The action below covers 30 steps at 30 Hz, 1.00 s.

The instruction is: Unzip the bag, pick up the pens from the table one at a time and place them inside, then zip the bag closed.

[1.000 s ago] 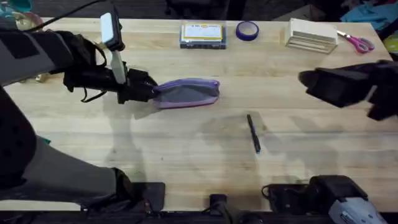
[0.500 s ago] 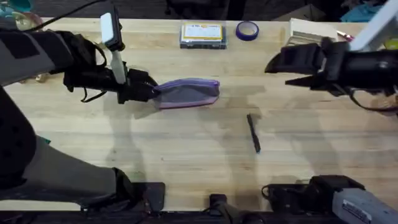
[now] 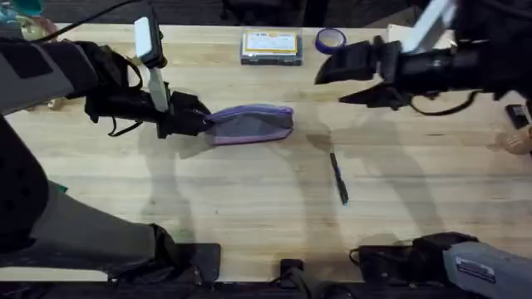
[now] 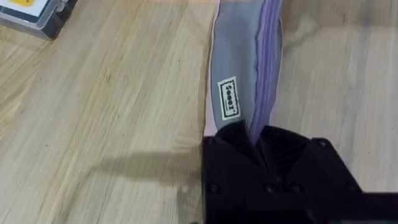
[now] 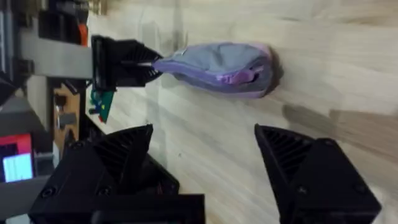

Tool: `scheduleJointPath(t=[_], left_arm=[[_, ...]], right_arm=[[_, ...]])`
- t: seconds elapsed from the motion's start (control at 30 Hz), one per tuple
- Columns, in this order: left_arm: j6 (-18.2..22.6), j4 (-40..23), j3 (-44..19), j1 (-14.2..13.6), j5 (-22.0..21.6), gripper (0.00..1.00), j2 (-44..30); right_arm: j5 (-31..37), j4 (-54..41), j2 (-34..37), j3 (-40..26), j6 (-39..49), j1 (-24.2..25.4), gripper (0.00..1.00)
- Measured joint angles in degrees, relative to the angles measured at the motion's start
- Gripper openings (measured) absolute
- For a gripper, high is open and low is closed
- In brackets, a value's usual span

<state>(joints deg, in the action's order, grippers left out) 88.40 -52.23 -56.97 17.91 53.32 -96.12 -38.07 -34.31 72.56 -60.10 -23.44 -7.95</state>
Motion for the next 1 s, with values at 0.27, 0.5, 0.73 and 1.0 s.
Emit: scheduleJointPath(t=[0.27,0.5,0.73,1.0], left_arm=[[0.0,-0.01,-0.02,0.0,0.0,0.043,0.0],[0.0,0.01,-0.02,0.0,0.0,0.042,0.0],[0.0,-0.01,-0.02,0.0,0.0,0.042,0.0],[0.0,0.0,-0.02,0.0,0.0,0.042,0.0]], right_arm=[[-0.54,1.57,4.07,0.0,-0.66,-4.62,0.998],[1.39,3.04,4.46,0.0,-1.9,-4.62,0.997],[4.9,7.55,8.92,0.0,-2.17,-5.96,0.998],[5.34,15.44,15.97,0.0,-2.29,-10.39,0.997]])
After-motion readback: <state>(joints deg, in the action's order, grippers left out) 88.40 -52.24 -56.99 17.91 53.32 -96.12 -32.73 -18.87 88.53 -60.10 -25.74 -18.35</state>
